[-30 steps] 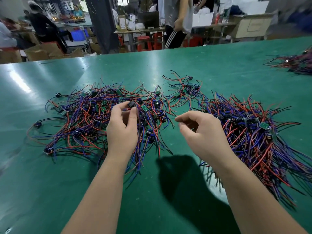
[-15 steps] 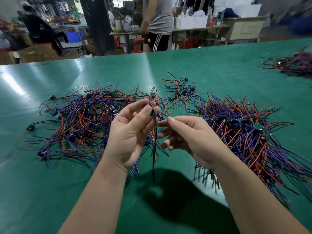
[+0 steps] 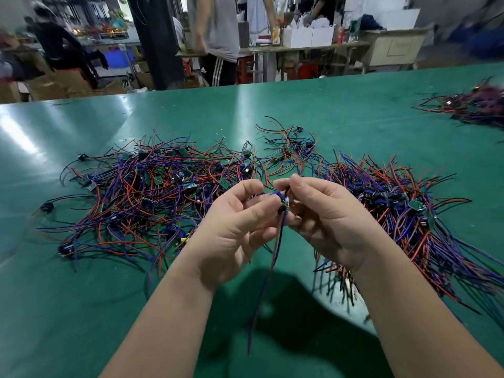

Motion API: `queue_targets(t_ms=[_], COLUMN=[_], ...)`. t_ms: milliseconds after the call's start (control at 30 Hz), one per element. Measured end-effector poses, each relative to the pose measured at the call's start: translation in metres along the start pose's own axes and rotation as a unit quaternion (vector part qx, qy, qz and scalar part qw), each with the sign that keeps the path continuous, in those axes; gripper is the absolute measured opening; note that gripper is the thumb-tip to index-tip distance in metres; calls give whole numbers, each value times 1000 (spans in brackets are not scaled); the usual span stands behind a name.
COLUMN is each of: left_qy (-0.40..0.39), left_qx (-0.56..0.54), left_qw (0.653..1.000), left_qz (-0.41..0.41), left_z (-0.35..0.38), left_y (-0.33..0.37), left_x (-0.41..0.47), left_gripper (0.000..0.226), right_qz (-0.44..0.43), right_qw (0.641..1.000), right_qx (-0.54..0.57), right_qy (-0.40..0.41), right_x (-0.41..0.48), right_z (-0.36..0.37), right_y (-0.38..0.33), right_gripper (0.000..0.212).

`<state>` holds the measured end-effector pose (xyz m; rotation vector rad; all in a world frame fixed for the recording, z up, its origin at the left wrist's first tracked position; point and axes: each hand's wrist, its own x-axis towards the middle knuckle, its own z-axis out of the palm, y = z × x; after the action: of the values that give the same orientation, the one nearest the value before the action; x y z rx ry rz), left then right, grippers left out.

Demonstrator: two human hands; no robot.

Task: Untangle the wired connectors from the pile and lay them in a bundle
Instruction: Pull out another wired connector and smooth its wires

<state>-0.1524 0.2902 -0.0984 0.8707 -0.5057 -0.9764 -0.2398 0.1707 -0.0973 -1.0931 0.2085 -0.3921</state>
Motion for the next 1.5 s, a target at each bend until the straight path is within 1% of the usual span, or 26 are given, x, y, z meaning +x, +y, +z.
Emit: queue_targets(t_ms=[33,67,167,267,367,433,500,600,700,800,900,967,1000,1033,1067,1133,1267,1433,1500], left_qy=[-1,1,34,57,32,20,22,37,72,101,103,84,67,50,33,9,-33,-71,-69], left_qx=[-29,-42,-40,-13,43,57,59,35,25,51,99,146,169,184,192,200,226,254,264], left_qw=[999,998,989,984,986,986,987,987,985,986,985,982,980,978,977,974,966,955,952], left_qz=[-25,-54,-139,-169,-160,-153,-148,-153,-153,-121,-93,-81,-80,-84,-90,-104,-118,-135,-140], left_z=[1,1,3,1,-2,-3,-2,3,4,4,3,0,-2,-3,-3,-2,4,5,4], left_y=[0,0,-4,-11,-13,-13,-15,-17,-14,-16,-21,-20,-19,-17,-15,-15,-20,-22,-24], left_x=[0,1,4,7,8,9,9,8,7,8,8,8,7,6,5,2,-3,-4,-4], left_gripper=[48,46,26,25,30,34,33,25,22,19,11,20,20,15,11,10,7,14,18], right_qz=[3,6,8,15,22,23,31,40,38,27,10,-2,-11,-23,-37,-61,-124,-166,-174], right_qw=[1000,1000,999,999,999,999,999,998,996,991,983,980,981,982,983,980,965,945,939], right_qx=[9,14,38,46,30,18,4,-8,-44,-92,-143,-156,-141,-118,-96,-68,-48,-41,-47], right_qy=[0,2,12,17,28,36,37,45,74,97,112,126,134,143,153,178,228,280,292], right_x=[0,0,3,5,5,6,6,6,6,7,7,8,9,9,10,10,11,11,11], right_z=[0,-1,-1,-4,-8,-10,-11,-11,-12,-14,-17,-19,-20,-22,-24,-29,-39,-49,-50], right_y=[-1,-1,1,1,-2,-3,-3,-1,-1,1,2,1,-1,-3,-5,-9,-15,-20,-20], right_gripper=[21,20,18,17,18,18,16,14,13,16,4,6,6,6,8,11,12,16,19])
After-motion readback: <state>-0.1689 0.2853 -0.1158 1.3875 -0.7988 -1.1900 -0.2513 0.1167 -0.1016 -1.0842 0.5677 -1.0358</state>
